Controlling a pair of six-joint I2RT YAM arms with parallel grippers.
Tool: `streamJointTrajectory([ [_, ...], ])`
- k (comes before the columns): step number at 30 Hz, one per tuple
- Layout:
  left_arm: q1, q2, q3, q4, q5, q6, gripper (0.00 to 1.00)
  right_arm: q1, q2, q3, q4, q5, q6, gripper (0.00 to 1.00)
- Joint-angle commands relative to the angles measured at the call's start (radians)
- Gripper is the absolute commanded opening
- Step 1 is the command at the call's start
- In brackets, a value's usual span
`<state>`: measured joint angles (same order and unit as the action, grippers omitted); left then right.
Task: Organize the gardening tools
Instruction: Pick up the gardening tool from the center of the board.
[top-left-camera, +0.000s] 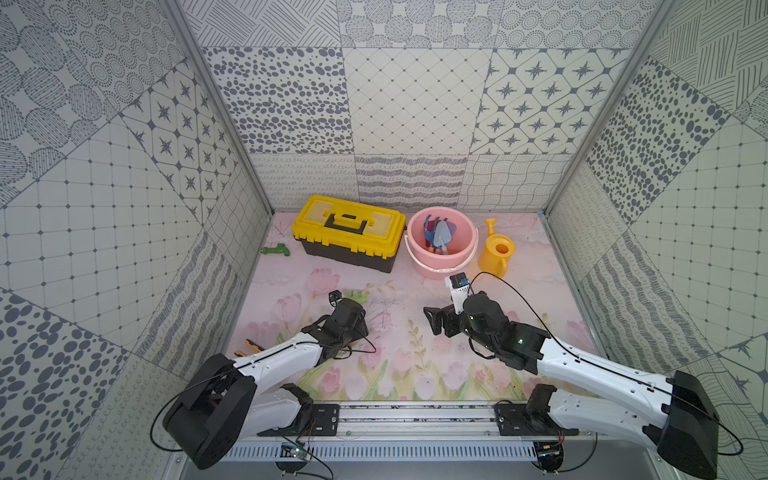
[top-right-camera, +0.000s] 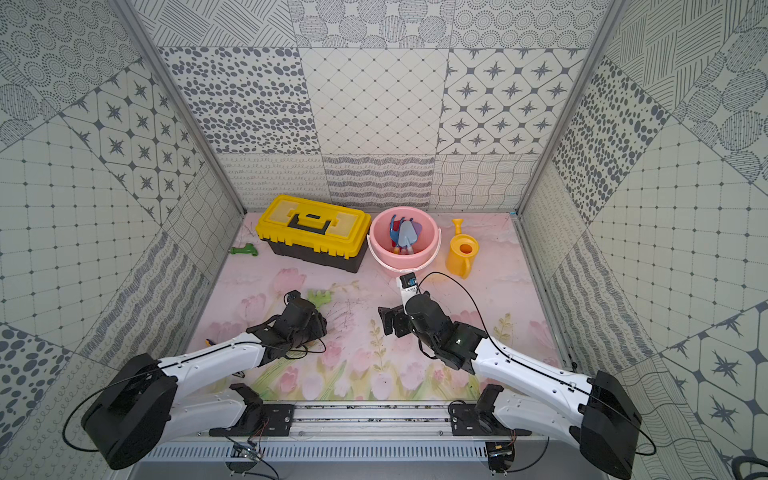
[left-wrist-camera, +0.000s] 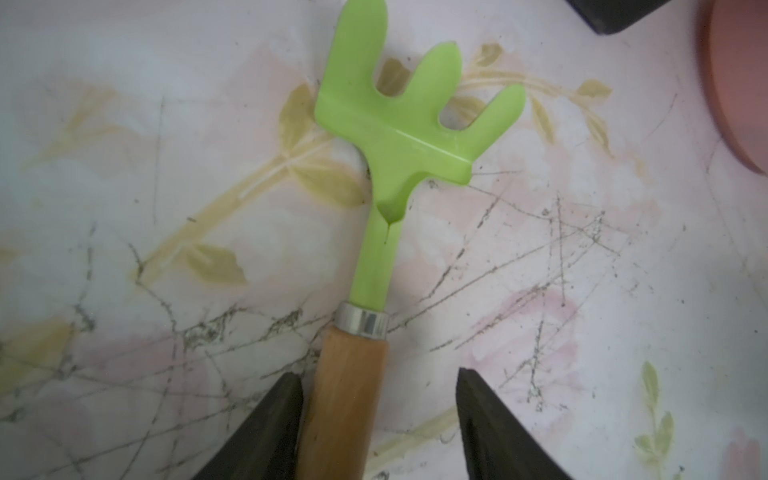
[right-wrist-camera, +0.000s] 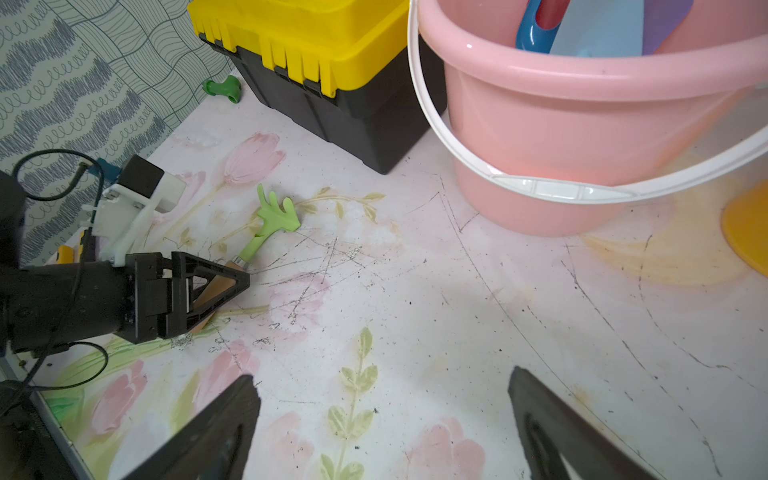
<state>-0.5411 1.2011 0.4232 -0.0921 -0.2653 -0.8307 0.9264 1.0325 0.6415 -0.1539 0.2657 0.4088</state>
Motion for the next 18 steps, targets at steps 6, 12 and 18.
streamJointTrajectory([
  [6,-0.072,0.069,0.018,-0.207,0.036,-0.075,0.4,0.006,0.004,0.024,0.034,-0.001,0.007,0.97],
  [12,-0.099,0.148,0.058,-0.216,0.019,-0.074,0.11,0.006,0.004,0.025,0.034,-0.002,0.007,0.97],
  [18,-0.144,0.078,0.058,-0.172,0.014,-0.077,0.0,0.005,0.009,0.022,0.034,0.04,0.004,0.97],
])
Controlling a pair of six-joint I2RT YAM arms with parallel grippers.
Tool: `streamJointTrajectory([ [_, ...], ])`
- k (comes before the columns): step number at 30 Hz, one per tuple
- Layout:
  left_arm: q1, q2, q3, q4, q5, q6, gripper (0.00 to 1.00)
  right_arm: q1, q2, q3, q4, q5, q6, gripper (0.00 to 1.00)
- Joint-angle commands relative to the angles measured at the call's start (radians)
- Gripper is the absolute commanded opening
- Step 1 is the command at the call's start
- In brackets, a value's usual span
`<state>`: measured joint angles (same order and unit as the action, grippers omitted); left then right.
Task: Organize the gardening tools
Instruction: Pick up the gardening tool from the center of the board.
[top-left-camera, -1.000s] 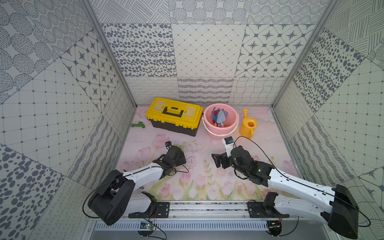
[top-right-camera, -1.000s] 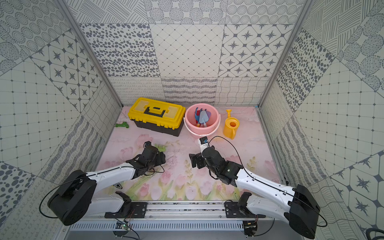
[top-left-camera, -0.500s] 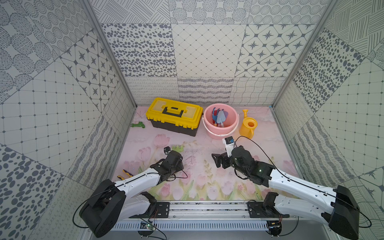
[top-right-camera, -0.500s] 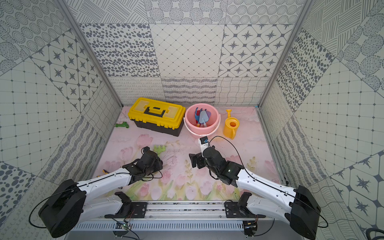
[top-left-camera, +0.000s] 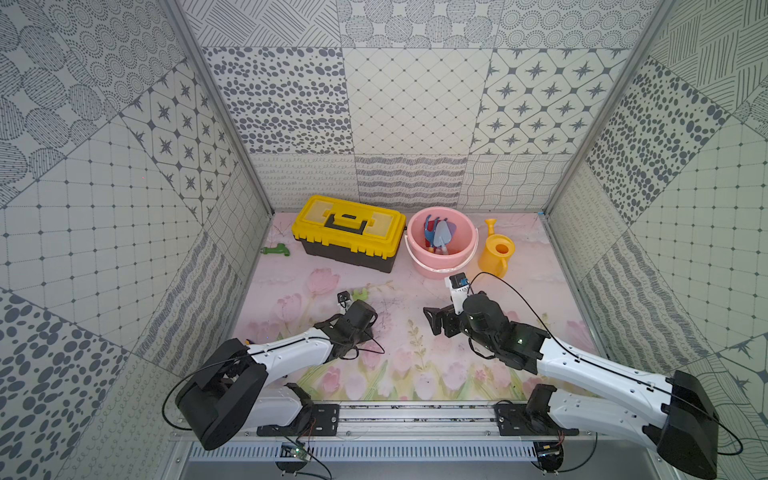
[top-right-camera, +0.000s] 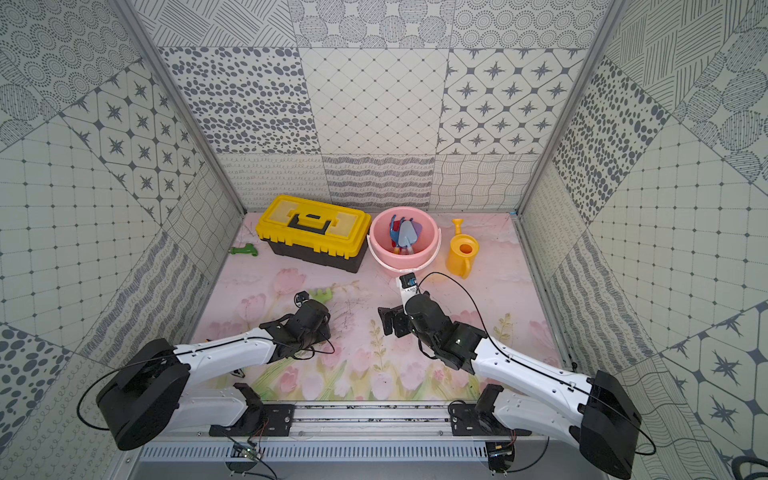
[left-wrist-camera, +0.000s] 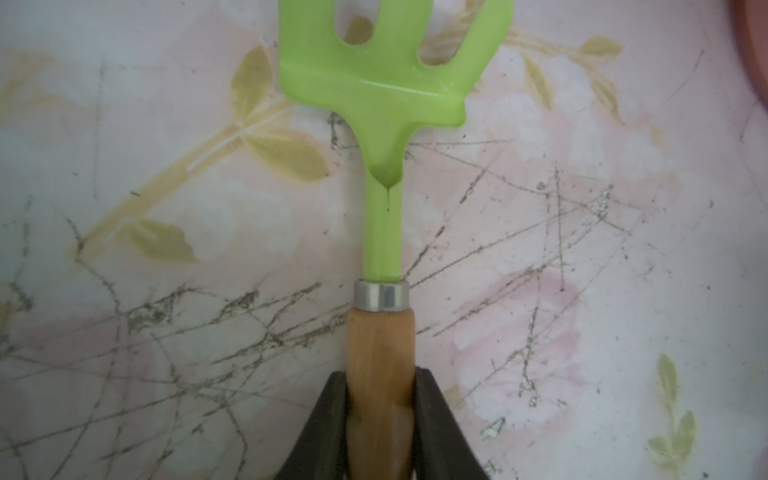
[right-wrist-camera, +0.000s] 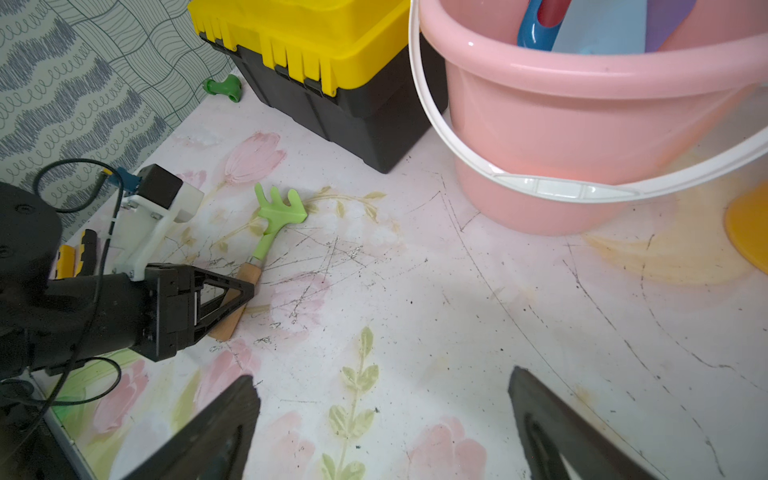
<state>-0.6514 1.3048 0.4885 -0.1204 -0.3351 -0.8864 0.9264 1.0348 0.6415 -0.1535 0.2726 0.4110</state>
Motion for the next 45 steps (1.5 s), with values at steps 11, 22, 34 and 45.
streamJointTrajectory([
  [11,-0.241,-0.34,0.033,-0.103,-0.06,0.027,0.0,0.002,-0.069,-0.022,0.065,0.095,-0.005,0.97],
  [22,-0.38,-0.433,-0.074,0.15,0.087,0.171,0.0,-0.066,-0.092,-0.059,0.155,-0.13,0.053,0.92],
  [34,-0.432,-0.435,-0.118,0.254,0.124,0.237,0.0,-0.243,0.117,-0.058,0.374,-0.601,0.336,0.57],
  [45,-0.432,-0.386,-0.079,0.293,0.068,0.217,0.0,-0.14,0.122,-0.115,0.463,-0.526,0.396,0.57],
])
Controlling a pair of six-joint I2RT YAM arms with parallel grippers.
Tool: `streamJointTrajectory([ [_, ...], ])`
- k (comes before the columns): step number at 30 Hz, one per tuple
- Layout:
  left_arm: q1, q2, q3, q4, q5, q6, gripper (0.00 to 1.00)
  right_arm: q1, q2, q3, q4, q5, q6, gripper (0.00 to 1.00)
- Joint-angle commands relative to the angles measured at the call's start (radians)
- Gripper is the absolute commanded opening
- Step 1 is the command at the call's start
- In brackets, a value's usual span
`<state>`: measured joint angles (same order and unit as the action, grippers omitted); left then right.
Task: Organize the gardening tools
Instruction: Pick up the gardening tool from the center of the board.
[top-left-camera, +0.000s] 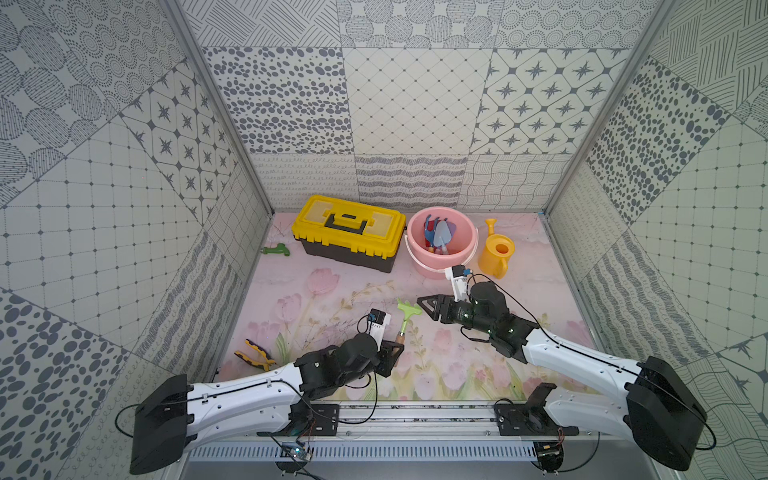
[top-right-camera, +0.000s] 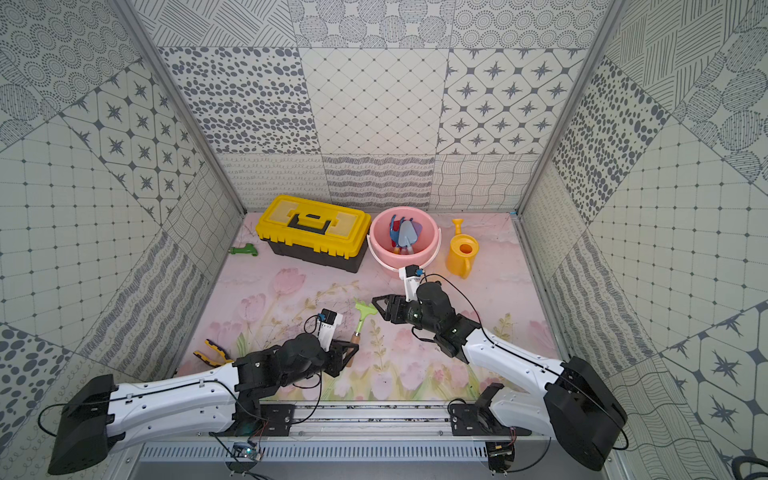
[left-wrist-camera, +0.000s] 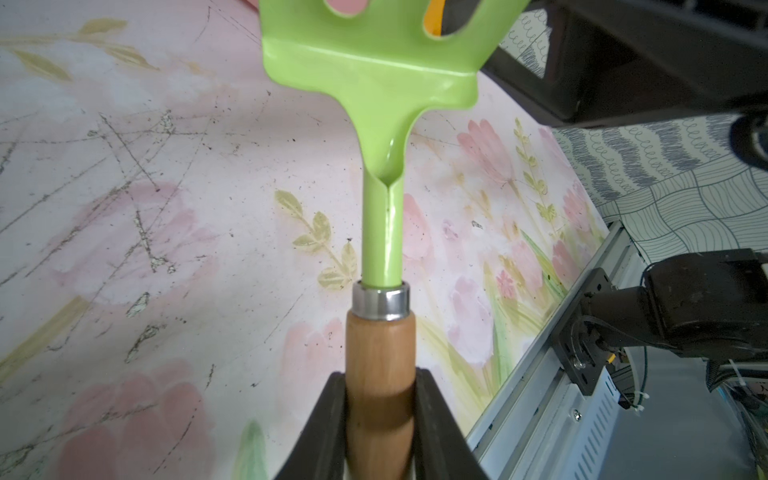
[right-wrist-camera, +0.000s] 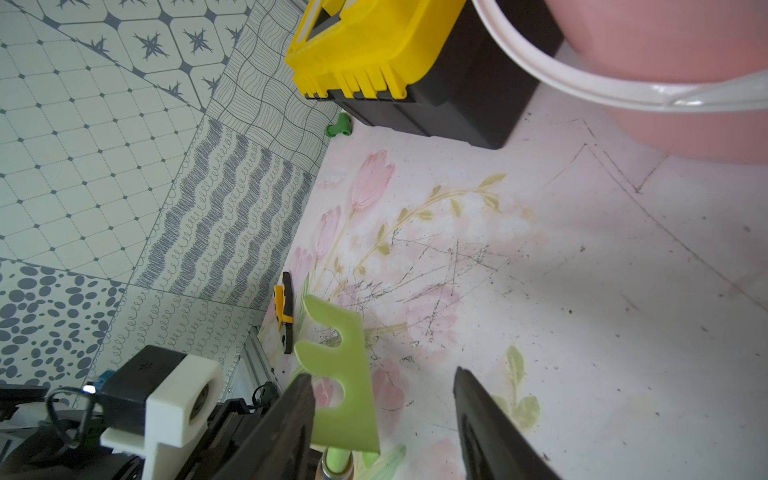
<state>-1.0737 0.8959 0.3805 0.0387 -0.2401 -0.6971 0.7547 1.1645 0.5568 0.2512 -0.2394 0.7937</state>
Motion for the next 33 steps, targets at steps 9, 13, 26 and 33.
streamJointTrajectory([
  [9,-0.009,0.065,0.062,0.122,-0.067,-0.002,0.0,0.034,-0.118,-0.115,0.073,0.065,0.014,0.77],
  [13,-0.009,0.073,0.066,0.126,-0.069,0.0,0.0,0.034,-0.159,-0.13,0.08,0.038,0.004,0.71],
  [26,-0.009,0.096,0.072,0.174,0.019,0.018,0.0,0.035,0.005,-0.022,0.115,0.002,0.0,0.57],
  [33,-0.01,0.112,0.076,0.19,0.052,0.02,0.0,0.036,0.053,0.025,0.126,0.008,0.001,0.34],
])
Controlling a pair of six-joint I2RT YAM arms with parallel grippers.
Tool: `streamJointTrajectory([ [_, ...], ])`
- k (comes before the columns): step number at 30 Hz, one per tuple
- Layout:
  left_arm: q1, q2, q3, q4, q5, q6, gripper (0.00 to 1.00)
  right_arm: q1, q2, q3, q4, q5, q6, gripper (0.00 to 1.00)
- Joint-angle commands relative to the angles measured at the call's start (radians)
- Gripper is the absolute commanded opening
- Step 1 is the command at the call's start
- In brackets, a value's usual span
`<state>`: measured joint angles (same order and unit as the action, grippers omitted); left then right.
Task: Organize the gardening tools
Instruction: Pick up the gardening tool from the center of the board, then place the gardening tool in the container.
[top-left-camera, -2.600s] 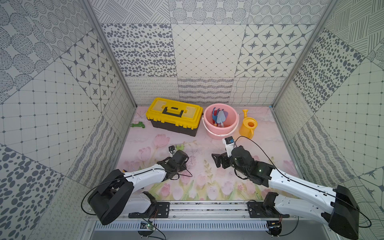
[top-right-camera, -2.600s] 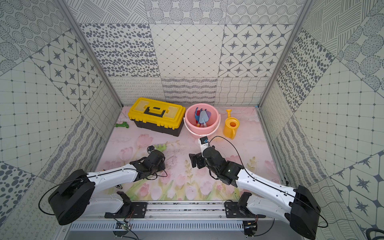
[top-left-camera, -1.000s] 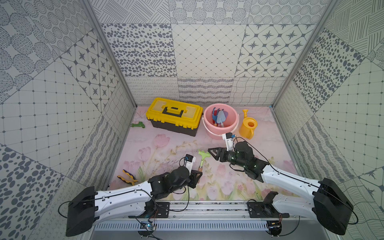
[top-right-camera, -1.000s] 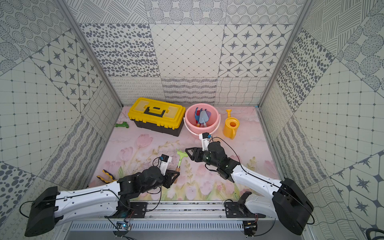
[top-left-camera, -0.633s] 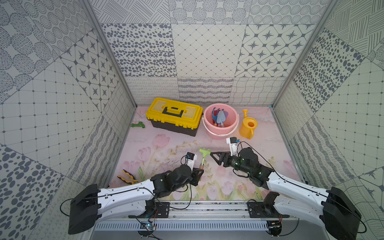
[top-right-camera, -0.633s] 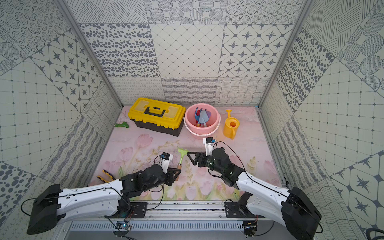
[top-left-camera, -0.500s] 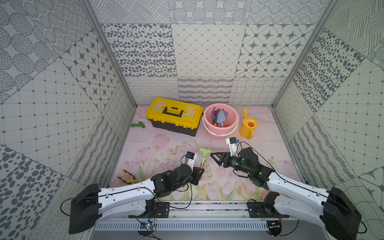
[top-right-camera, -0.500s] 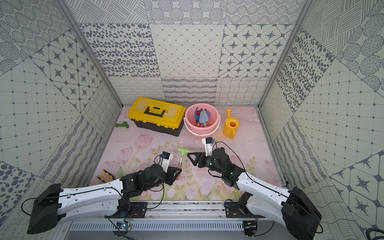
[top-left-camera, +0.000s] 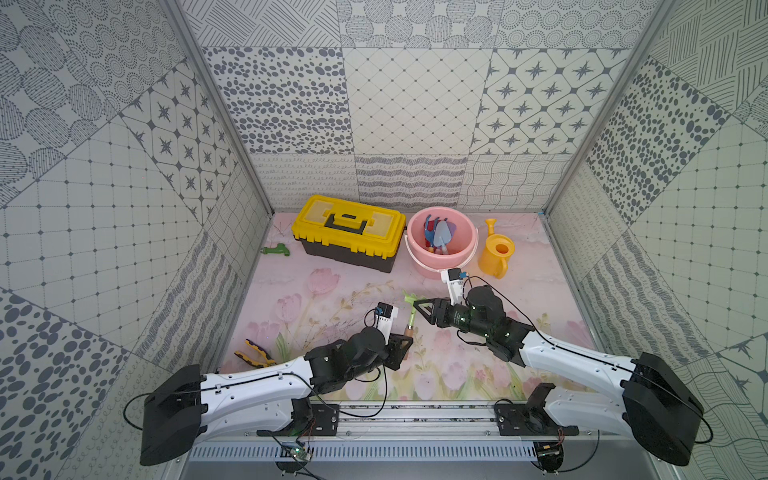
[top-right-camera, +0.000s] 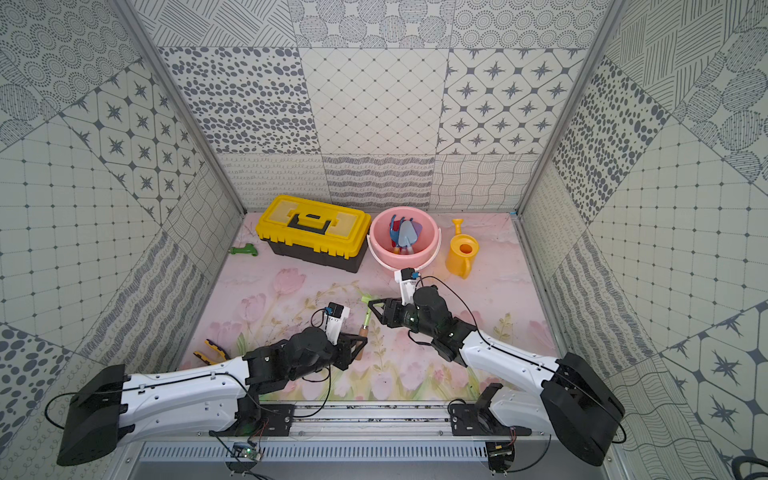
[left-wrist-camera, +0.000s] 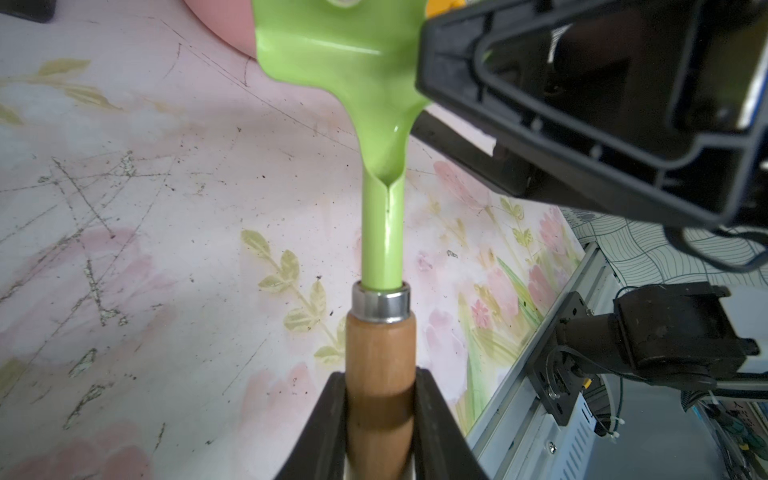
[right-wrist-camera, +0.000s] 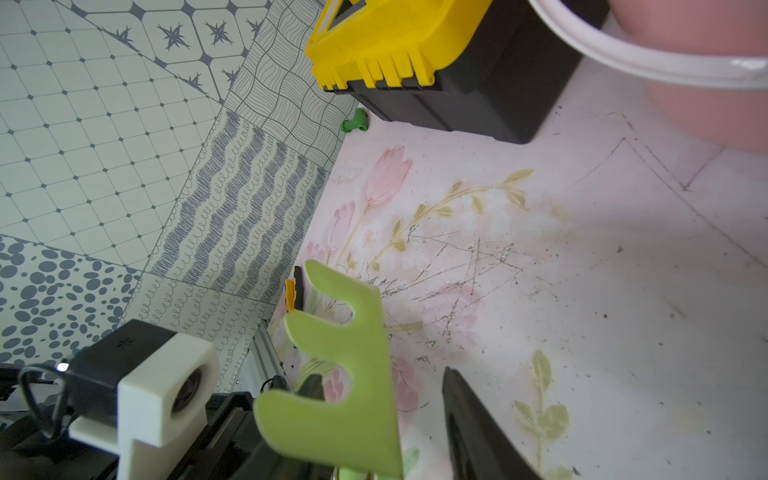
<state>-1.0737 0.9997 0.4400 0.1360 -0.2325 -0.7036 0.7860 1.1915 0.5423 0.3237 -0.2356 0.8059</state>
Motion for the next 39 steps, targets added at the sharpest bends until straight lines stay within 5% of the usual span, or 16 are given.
streamJointTrajectory([
  [1,-0.01,0.008,0.017,0.095,0.045,0.028,0.0,0.004,0.033,0.042,0.054,0.002,-0.01,0.25],
  [5,-0.009,0.002,0.024,0.091,0.046,0.04,0.0,0.005,0.044,0.046,0.053,0.01,-0.011,0.0],
  [9,-0.01,0.0,0.039,0.069,0.033,0.061,0.03,0.004,0.008,0.059,0.018,0.036,-0.037,0.0],
  [14,-0.009,-0.015,0.115,-0.063,-0.056,0.107,0.35,-0.003,-0.077,0.099,-0.079,0.113,-0.124,0.0],
  [17,-0.005,-0.025,0.141,-0.109,-0.115,0.124,0.79,-0.023,-0.136,0.122,-0.116,0.173,-0.174,0.0],
  [20,0.005,-0.019,0.153,-0.125,-0.143,0.145,0.97,-0.057,-0.172,0.158,-0.141,0.22,-0.222,0.0],
  [31,0.031,0.047,0.116,-0.091,-0.155,0.126,0.99,-0.197,-0.012,0.46,-0.14,0.421,-0.464,0.0],
  [39,0.033,0.076,0.124,-0.092,-0.105,0.116,0.99,-0.395,0.312,0.739,-0.075,0.341,-0.502,0.0],
])
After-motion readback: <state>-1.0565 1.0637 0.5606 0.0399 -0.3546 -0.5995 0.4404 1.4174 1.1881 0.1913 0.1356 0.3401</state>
